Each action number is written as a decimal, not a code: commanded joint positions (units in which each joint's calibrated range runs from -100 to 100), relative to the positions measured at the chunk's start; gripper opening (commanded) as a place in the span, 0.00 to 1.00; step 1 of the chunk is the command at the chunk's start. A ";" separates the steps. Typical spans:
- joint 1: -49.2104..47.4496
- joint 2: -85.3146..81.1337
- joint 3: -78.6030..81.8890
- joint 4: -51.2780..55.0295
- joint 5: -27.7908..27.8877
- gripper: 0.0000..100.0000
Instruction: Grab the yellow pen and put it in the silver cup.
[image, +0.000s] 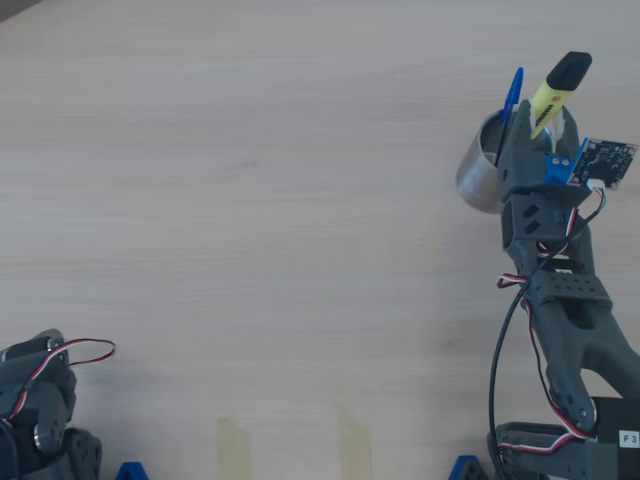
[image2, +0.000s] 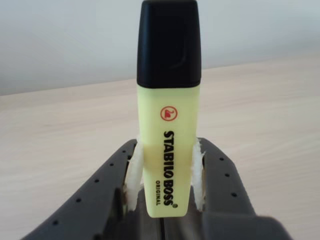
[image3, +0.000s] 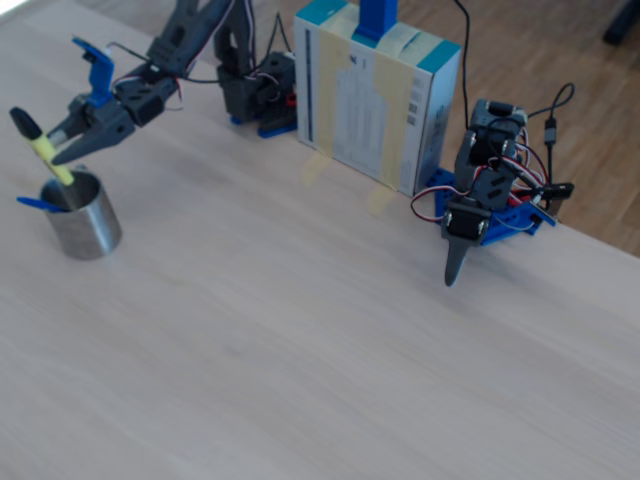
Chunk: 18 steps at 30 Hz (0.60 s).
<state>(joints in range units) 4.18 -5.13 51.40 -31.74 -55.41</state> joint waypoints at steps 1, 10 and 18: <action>-0.95 0.31 -2.92 -1.17 0.33 0.07; -1.13 1.64 -0.29 -0.57 0.38 0.07; -0.78 1.30 4.07 -0.57 0.43 0.07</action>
<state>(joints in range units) 3.09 -3.04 55.28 -31.90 -55.41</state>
